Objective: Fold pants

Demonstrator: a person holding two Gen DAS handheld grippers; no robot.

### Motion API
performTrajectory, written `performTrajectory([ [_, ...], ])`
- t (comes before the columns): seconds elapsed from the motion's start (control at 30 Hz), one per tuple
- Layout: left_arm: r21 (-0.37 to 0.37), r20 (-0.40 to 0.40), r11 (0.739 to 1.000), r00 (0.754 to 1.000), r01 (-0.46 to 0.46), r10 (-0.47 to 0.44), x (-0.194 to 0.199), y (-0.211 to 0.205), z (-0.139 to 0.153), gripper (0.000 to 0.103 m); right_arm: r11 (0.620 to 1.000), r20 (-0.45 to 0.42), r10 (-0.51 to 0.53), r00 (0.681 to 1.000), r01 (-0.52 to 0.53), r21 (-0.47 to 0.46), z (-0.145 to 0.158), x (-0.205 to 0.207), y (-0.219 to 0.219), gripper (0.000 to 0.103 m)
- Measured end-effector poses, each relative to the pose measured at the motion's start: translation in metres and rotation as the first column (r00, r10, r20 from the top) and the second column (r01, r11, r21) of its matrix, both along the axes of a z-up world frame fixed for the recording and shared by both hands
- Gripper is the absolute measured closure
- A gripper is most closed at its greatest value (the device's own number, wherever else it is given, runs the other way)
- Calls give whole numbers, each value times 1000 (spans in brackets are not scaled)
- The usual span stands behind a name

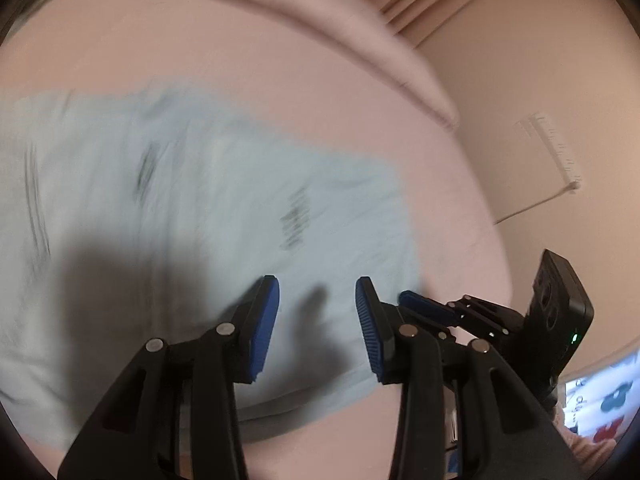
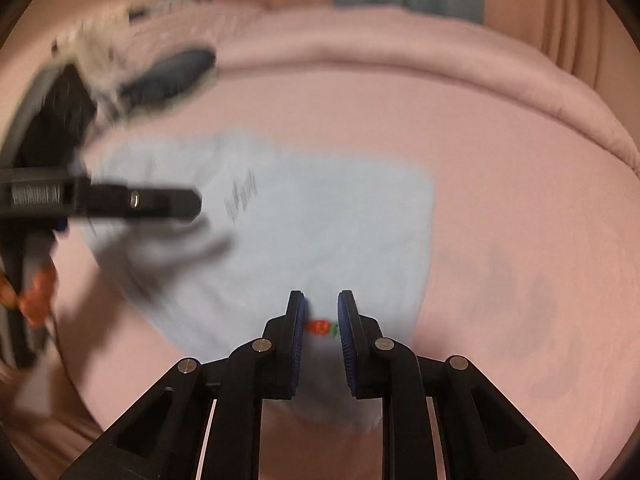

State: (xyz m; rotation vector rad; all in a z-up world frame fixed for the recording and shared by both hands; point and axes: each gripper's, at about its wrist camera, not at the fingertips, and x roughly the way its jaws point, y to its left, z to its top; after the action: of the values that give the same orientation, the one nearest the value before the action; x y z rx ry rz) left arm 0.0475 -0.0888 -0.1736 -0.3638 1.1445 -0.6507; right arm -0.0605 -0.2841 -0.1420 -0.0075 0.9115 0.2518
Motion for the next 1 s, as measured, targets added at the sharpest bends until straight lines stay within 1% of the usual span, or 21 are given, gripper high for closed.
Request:
performTrajectory([
  [0.03,-2,-5,1000,1000,-8,8,-3,5,-8,73,1000,-1,6,1000,-6,-15,-8,-1,3,82],
  [0.07,-8,6,1000,1000,-14,14,-4,10,-9,80,1000,40,16,999,-15,-25,-10,-5,3,82],
  [0.13,-28,-5,999,999,-33,33,-8,26,-8,80,998,16,39,999,-38,-46,-2,-1,3,82],
  [0.17,-29,-6,999,999,-40,40,-10,32,-7,80,999,-14,33,999,-34,-40,4,3,2,82],
  [0.2,-27,-2,999,999,-41,41,-12,38,-6,80,999,-26,28,999,-28,-16,11,8,2,82],
  [0.27,-27,2,999,999,-45,45,-16,44,-5,80,996,7,66,998,-67,59,25,15,10,82],
  [0.37,-51,-5,997,998,-62,62,-14,36,-8,80,980,35,164,986,-167,107,40,42,41,82],
  [0.4,-55,-3,997,998,-61,61,-18,35,-6,80,971,30,206,978,-208,119,40,57,57,82],
  [0.47,-60,-1,996,998,-59,59,-19,31,-4,80,963,8,252,968,-252,99,31,76,81,82],
  [0.53,-65,-3,996,998,-58,58,-21,35,-6,80,954,-38,292,956,-289,78,22,104,108,82],
  [0.6,-66,-4,996,998,-61,60,-22,41,-6,80,952,-67,305,950,-304,32,12,114,121,82],
  [0.63,-70,-3,996,998,-62,62,-21,44,-8,80,951,-69,310,948,-309,23,12,118,125,82],
  [0.67,-76,-5,995,998,-65,65,-19,44,-9,80,953,-72,304,950,-303,27,12,126,130,82],
  [0.73,-88,-14,994,998,-63,62,-23,51,-8,80,957,-82,289,954,-286,48,15,131,130,82],
  [0.77,-81,-11,995,998,-60,59,-24,51,-6,80,958,-69,286,956,-282,56,19,129,127,82],
  [0.83,-66,15,996,998,-55,56,-30,51,3,77,963,-39,260,965,-256,78,28,120,118,82],
  [0.87,-62,26,996,998,-57,59,-33,53,8,73,962,-19,256,966,-253,100,31,116,110,82],
  [0.9,-55,40,996,997,-67,70,-36,56,12,64,961,2,253,967,-251,116,36,107,102,82],
  [0.93,-38,54,996,995,-81,83,-40,60,16,58,963,23,243,970,-244,113,43,94,93,82],
  [0.97,-17,72,995,992,-103,104,-44,66,20,45,966,34,235,972,-237,101,45,87,91,82],
  [1.0,-14,89,992,988,-128,129,-49,75,23,43,971,42,224,974,-226,80,47,76,85,82],
])
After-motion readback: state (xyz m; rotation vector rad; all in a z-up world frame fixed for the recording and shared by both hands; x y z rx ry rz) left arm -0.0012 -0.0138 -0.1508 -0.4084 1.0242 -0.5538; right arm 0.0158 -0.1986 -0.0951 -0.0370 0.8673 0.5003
